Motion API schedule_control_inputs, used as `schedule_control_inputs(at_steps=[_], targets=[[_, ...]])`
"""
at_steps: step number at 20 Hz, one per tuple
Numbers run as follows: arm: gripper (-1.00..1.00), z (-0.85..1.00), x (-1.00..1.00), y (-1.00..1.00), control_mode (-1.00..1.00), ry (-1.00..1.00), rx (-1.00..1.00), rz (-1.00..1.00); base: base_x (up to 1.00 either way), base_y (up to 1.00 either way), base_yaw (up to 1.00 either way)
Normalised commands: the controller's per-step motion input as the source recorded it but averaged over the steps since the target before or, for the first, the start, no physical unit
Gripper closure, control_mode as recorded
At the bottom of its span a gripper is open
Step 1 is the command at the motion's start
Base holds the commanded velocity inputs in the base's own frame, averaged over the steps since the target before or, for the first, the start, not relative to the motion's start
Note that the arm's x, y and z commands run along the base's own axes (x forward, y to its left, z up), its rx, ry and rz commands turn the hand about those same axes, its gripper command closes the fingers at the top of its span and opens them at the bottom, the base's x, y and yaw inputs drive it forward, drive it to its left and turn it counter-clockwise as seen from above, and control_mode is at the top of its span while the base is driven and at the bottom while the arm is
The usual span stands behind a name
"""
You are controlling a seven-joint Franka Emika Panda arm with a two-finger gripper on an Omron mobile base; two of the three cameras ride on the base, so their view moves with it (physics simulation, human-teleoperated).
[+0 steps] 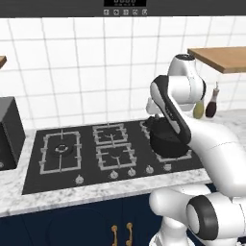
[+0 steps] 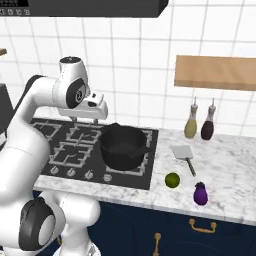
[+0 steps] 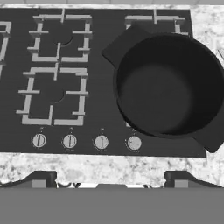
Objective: Put the eggplant and lime in the pot. Retrieve the spatula and lightly stir the vegetables in the pot.
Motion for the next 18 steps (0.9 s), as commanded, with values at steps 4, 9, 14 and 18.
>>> schedule_control_inputs(at_steps=[4, 9, 14, 18], targets=[[-1.00, 0.00, 0.00, 0.00, 1.00, 0.00, 0.00, 0.00, 0.00, -0.78, 0.00], [-1.00, 0.00, 0.00, 0.00, 1.00, 0.00, 0.00, 0.00, 0.00, -0.65, 0.00], [-1.00, 0.00, 0.00, -0.03, -1.00, 0.00, 0.00, 0.00, 0.00, -0.29, 0.00], [-1.00, -0.03, 0.00, -0.46, -1.00, 0.00, 0.00, 0.00, 0.00, 0.00, 0.00]])
